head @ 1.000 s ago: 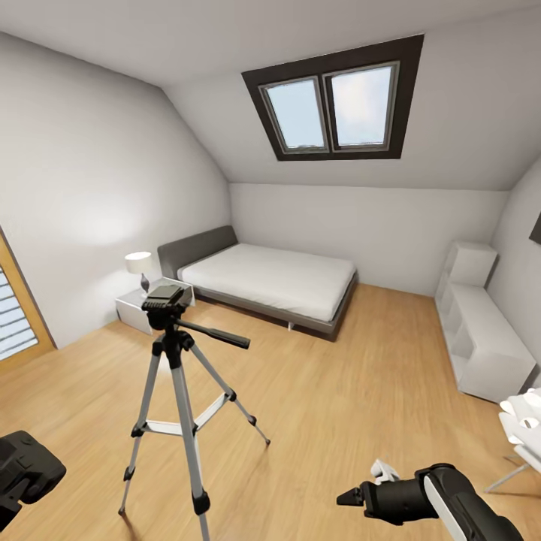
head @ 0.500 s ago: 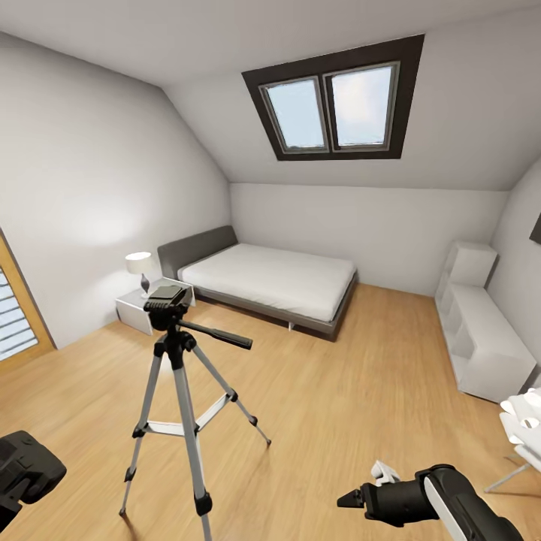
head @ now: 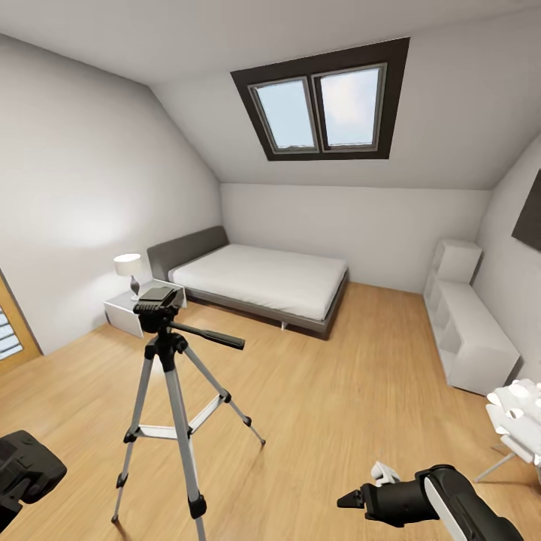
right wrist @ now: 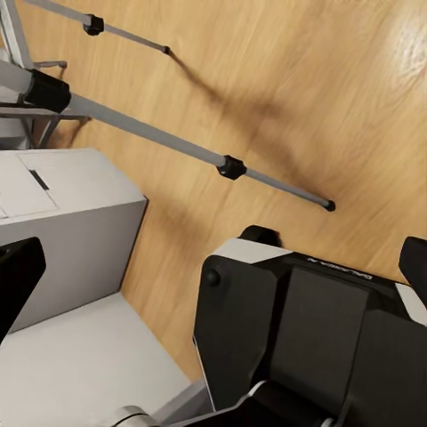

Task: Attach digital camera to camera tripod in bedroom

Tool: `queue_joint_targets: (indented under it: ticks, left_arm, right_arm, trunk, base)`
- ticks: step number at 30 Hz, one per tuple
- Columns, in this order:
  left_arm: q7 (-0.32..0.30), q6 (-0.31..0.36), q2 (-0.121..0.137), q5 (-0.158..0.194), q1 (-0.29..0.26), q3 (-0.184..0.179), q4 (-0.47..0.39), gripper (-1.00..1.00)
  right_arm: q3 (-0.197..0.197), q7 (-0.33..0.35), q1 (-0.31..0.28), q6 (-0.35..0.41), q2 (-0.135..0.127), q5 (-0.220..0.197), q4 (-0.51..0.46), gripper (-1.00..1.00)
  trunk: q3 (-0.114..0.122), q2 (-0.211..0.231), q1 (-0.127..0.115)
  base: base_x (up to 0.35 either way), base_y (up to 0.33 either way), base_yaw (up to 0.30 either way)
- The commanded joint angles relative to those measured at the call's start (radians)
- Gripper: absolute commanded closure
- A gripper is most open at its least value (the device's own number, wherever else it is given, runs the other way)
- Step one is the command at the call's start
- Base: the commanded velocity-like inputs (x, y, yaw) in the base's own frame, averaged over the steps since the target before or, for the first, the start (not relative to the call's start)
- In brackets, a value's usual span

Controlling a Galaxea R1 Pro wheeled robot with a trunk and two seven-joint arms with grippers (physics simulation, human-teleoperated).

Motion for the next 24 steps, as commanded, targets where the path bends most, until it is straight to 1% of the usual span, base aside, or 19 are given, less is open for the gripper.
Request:
queue_joint_targets:
  ticks: [1,8,9,10,16,24]
  left_arm:
    - [-0.002,0.007,0.000,0.008,0.000,0.001,-0.001,1.00]
    - [-0.003,0.007,0.000,0.008,0.000,0.001,-0.001,1.00]
    - [-0.003,0.007,0.000,0.008,0.000,0.001,-0.001,1.00]
    - [-0.003,0.007,0.001,0.008,0.000,0.001,-0.001,1.00]
    - [-0.004,0.007,0.001,0.008,0.000,0.001,-0.001,1.00]
    - [-0.003,0.006,0.000,0.008,0.000,0.001,-0.001,1.00]
  right_arm:
    - [0.003,-0.004,-0.001,0.007,-0.001,-0.010,0.001,-1.00]
    - [0.008,-0.003,-0.001,0.009,0.002,-0.008,0.032,-1.00]
    - [0.013,-0.003,-0.001,0.008,0.003,-0.007,0.042,-1.00]
    - [0.030,-0.004,-0.001,0.008,0.004,-0.005,0.059,-1.00]
    - [0.089,-0.005,-0.002,0.006,0.005,-0.002,0.094,-1.00]
    - [0.103,-0.004,-0.002,-0.021,0.005,-0.003,0.104,-1.00]
  trunk:
    - [-0.002,-0.002,0.001]
    - [-0.002,-0.002,0.001]
    - [-0.002,-0.002,0.001]
    - [-0.002,-0.002,0.001]
    - [-0.002,-0.002,0.001]
    - [-0.002,-0.002,0.001]
  base:
    - [0.000,0.001,-0.009]
    - [0.000,0.001,-0.005]
    - [0.000,0.000,-0.002]
    - [0.000,0.000,-0.001]
    - [0.000,0.000,0.000]
    - [0.000,0.000,0.000]
